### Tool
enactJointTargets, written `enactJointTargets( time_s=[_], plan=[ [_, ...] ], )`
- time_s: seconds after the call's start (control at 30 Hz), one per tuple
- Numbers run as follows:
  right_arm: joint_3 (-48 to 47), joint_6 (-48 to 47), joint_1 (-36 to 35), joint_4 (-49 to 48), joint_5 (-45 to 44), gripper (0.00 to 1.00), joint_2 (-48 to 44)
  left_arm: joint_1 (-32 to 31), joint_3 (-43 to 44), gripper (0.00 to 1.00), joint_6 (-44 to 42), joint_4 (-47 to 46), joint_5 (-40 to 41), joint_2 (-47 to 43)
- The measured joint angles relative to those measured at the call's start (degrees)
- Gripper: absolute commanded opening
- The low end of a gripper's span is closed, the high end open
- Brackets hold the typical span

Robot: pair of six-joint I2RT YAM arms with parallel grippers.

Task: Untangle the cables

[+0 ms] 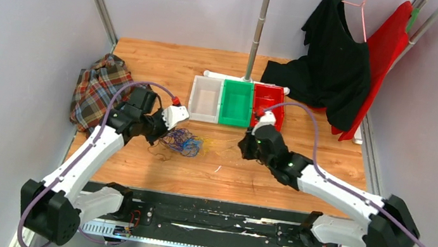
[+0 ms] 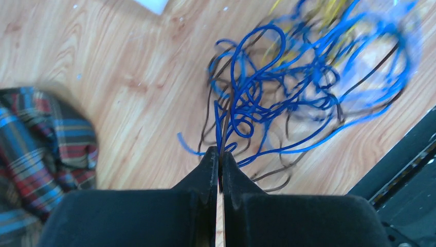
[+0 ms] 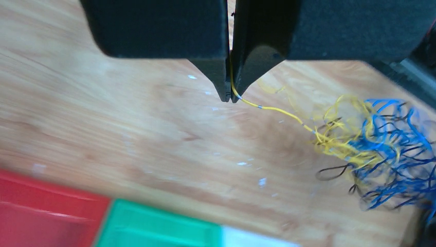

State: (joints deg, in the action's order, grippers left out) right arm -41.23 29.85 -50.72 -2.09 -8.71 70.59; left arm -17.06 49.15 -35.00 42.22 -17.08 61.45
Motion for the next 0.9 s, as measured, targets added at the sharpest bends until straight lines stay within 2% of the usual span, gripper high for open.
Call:
enactJointTargets(
  time_s=[0.27,0.4,0.5,0.63,0.9],
  plan=[
    [7.5,-0.5,10.5,9.6,-10.2,0.01,-18.2,1.9,-0.8,0.01,-6.8,4.2,11.1,-5.2],
    [7.5,-1.6,19.9,14.6,-11.1,0.01,-27.0,2.1,-4.7,0.01,-11.1,3.3,19.0,-6.9],
    [7.3,-2.9,26.4,16.6,-9.0,0.01,-31.0,2.3,-7.9,0.01,-12.9,3.0,21.4,-7.2],
    [5.9,-4.5,28.8,17.0,-2.4,0.01,-30.8,2.4,-7.4,0.01,-10.4,3.6,17.5,-7.2],
    [1.7,-6.3,28.8,16.3,13.5,0.01,-25.9,2.4,0.1,0.01,-1.6,4.0,3.5,-4.7]
  ],
)
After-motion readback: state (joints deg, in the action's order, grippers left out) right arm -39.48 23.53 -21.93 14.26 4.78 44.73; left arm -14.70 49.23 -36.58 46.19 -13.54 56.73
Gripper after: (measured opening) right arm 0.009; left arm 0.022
